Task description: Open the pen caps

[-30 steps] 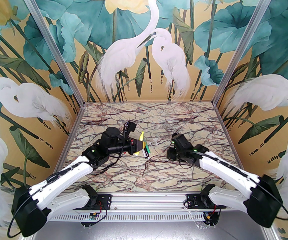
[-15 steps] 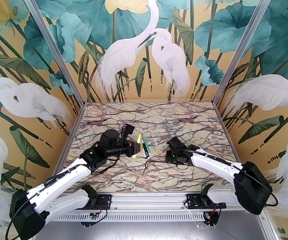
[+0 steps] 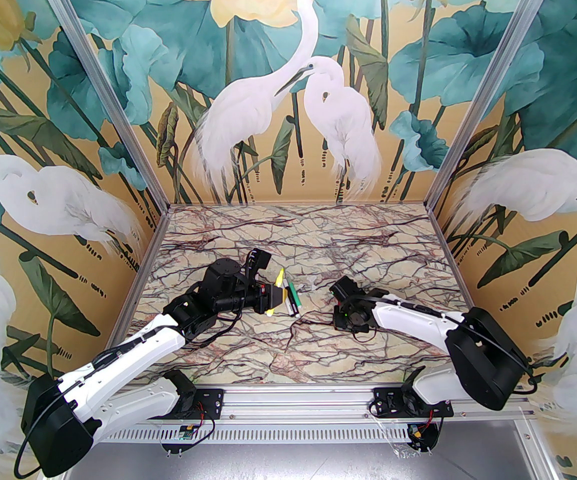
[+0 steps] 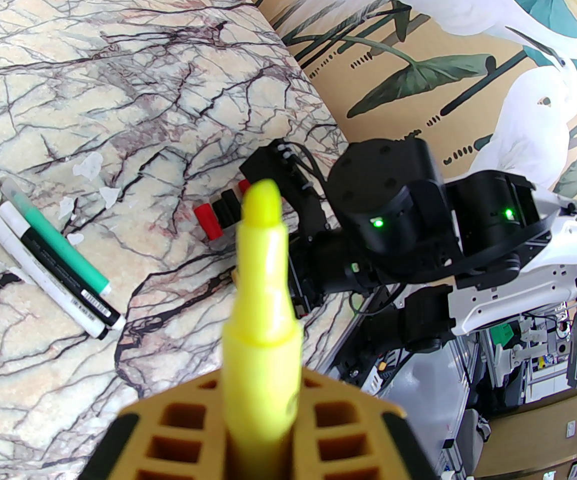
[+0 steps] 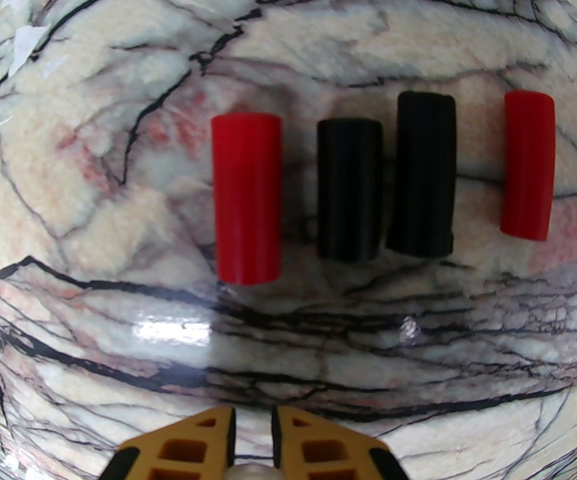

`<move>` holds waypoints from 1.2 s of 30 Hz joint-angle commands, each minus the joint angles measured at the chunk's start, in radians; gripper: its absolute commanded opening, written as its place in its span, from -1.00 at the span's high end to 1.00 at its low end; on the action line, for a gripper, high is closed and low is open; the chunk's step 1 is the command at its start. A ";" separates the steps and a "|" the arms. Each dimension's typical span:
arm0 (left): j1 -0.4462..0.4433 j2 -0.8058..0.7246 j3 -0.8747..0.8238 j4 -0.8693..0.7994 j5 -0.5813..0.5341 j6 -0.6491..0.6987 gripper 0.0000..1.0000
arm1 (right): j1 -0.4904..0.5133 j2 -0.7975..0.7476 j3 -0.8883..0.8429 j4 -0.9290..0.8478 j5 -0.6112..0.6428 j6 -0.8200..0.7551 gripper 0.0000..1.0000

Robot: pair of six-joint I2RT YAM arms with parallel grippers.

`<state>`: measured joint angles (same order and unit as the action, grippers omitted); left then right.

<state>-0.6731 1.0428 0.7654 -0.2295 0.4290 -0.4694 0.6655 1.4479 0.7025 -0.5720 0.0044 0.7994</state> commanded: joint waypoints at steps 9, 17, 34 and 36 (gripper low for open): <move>0.007 0.028 -0.018 0.027 0.023 0.011 0.90 | -0.013 0.069 0.073 -0.036 0.044 -0.048 0.60; 0.008 0.028 -0.014 0.018 0.024 0.017 0.89 | -0.013 0.091 0.091 -0.050 0.050 -0.054 0.51; 0.008 0.055 -0.017 0.000 -0.037 0.029 0.90 | -0.011 0.042 0.120 -0.088 0.055 -0.060 0.38; 0.007 0.072 -0.018 -0.023 -0.084 0.030 0.91 | -0.012 0.021 0.129 -0.102 0.060 -0.064 0.37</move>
<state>-0.6731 1.0927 0.7578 -0.2256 0.4099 -0.4644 0.6590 1.5127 0.7952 -0.6376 0.0341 0.7544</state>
